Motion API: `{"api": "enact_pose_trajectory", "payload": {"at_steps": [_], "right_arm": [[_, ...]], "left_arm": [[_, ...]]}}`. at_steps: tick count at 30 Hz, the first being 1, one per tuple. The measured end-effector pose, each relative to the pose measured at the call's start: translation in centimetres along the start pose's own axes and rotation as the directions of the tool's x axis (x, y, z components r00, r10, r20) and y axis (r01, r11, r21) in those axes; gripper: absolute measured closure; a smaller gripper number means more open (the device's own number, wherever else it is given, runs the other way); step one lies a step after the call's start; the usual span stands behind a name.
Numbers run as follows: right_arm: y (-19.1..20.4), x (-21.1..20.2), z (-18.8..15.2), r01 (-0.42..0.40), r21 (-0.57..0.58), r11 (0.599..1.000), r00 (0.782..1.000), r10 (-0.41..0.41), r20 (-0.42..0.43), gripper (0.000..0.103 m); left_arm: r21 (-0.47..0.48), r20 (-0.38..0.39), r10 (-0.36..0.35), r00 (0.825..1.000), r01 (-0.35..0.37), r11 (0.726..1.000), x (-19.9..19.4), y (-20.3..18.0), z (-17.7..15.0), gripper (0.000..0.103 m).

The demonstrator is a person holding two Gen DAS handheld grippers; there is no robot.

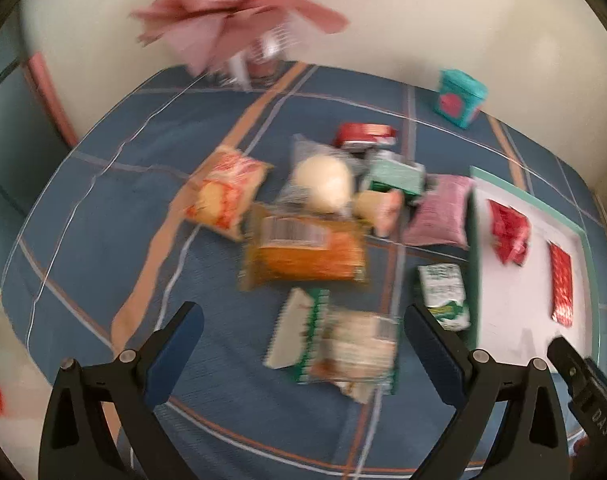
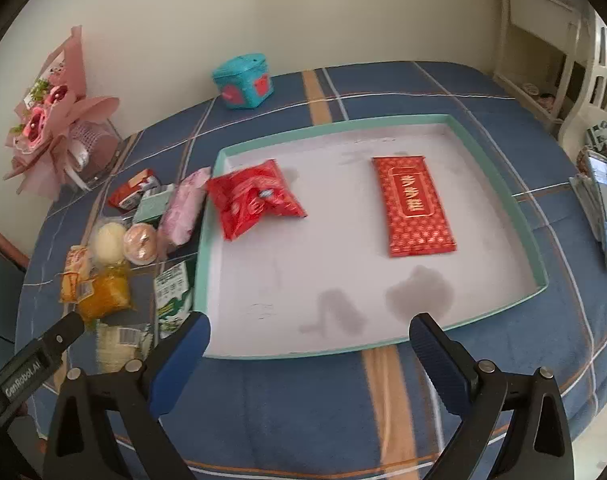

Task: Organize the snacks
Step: 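Withdraw both open tools from the tray back toward the snack pile, then grasp the clear-wrapped pastry with green edges using the right tool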

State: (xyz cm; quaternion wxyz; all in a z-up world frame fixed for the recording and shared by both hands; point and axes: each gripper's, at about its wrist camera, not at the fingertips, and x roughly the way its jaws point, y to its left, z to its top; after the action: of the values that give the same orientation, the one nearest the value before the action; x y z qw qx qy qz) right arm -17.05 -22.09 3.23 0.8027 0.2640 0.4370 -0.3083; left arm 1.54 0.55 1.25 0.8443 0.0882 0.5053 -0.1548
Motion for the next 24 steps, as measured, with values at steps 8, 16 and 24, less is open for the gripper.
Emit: {"api": "enact_pose_trajectory", "payload": {"at_steps": [8,16,24], "right_arm": [[4.5,0.7,-1.0,-0.072,-0.091,0.993,0.997,0.069,-0.034,0.001],[8.3,0.8,-1.8,-0.099,-0.156,0.983,0.995,0.093,-0.043,0.0],[11.7,1.6,-2.7,-0.155,-0.234,0.96,0.986,0.136,-0.097,0.0]], "left_arm": [[-0.162,-0.048,-0.013,0.999,0.006,0.987,1.2,5.1,0.2,0.003],[-0.191,-0.078,-0.051,0.996,0.035,0.981,2.2,5.8,0.1,0.003],[-0.194,-0.123,-0.022,0.992,-0.003,0.981,3.1,6.6,0.3,0.003]]}}
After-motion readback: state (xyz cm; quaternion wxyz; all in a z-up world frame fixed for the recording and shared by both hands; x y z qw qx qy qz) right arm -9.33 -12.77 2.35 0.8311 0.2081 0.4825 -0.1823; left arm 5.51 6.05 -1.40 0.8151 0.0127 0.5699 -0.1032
